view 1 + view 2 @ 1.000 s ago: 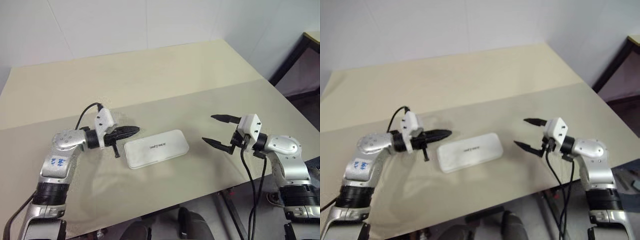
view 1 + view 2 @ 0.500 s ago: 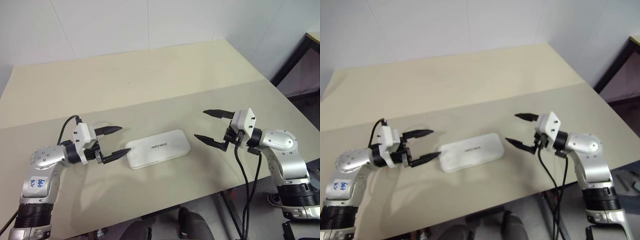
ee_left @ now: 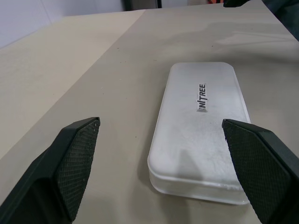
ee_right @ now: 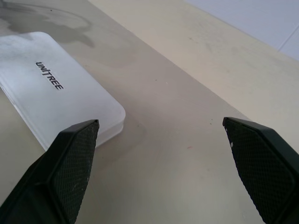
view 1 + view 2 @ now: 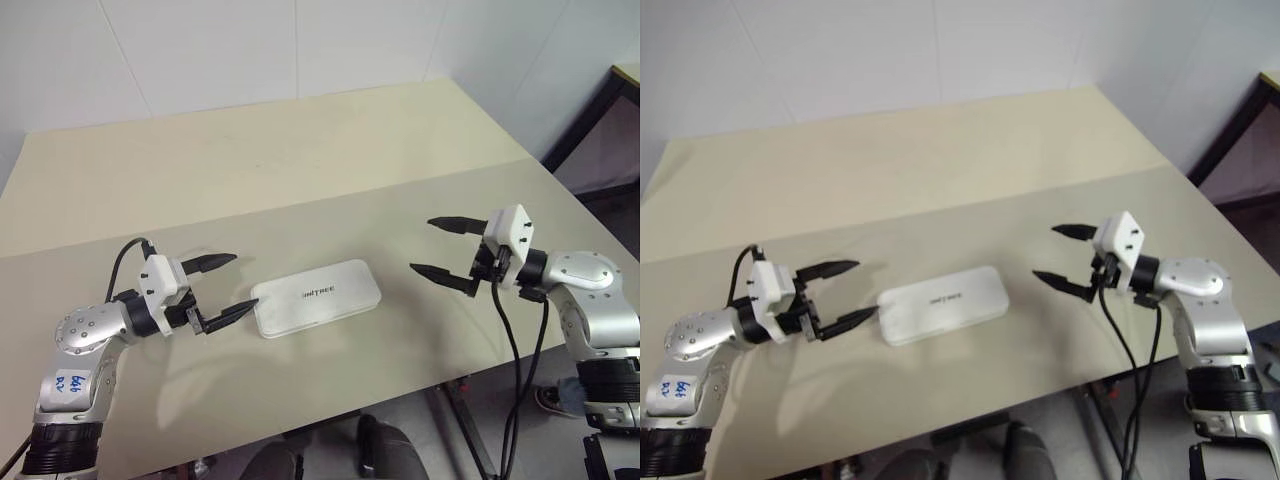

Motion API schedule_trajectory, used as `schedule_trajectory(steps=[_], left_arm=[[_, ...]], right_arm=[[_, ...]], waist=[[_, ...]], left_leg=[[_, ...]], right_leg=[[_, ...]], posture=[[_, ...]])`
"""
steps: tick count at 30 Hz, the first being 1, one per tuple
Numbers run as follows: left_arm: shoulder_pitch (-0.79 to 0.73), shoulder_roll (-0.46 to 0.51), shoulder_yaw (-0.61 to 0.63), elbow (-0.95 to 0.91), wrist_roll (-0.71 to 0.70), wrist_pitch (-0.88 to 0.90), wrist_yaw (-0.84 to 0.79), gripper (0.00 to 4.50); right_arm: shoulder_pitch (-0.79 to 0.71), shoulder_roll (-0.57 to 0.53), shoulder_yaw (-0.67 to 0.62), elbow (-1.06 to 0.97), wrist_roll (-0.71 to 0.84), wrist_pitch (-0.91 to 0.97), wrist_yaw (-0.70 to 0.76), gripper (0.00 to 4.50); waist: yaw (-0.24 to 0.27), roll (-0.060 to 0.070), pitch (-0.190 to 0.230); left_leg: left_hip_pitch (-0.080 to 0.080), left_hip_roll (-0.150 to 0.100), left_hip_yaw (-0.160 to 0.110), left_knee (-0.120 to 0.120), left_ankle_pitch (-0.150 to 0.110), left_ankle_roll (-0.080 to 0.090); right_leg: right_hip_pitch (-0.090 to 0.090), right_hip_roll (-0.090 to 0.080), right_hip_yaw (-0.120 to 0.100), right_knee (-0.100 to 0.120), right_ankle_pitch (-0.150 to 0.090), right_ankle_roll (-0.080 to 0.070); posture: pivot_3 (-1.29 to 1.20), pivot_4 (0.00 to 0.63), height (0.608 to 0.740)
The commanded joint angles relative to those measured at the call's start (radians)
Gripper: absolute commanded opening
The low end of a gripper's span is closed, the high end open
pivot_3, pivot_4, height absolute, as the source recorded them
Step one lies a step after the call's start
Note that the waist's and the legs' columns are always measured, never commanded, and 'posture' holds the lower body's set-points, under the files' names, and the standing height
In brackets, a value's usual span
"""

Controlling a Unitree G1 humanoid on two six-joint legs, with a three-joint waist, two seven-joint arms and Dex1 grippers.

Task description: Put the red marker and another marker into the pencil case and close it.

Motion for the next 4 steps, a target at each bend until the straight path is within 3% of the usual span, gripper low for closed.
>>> schedule_trajectory(steps=[1, 4], left_arm=[[-0.004, -0.004, -0.001, 0.002, 0.016, -0.037, 0.018, 4.48], [-0.014, 0.002, -0.002, 0.002, 0.020, -0.033, 0.031, 4.48]], right_arm=[[0.029, -0.015, -0.039, 0.034, -0.009, -0.077, 0.020, 4.50], [0.029, -0.027, -0.036, 0.077, -0.027, -0.130, 0.040, 4.50]], waist=[[0.000, 0.000, 0.000], [0.000, 0.001, 0.001]], left_leg=[[0.000, 0.000, 0.000, -0.001, 0.000, 0.000], [0.001, 0.000, 0.001, -0.002, 0.000, 0.000]], right_leg=[[0.000, 0.000, 0.000, 0.000, 0.000, 0.000], [0.000, 0.000, 0.000, 0.000, 0.000, 0.000]], posture=[[0.00, 0.150, 0.740], [0.00, 0.150, 0.740]])
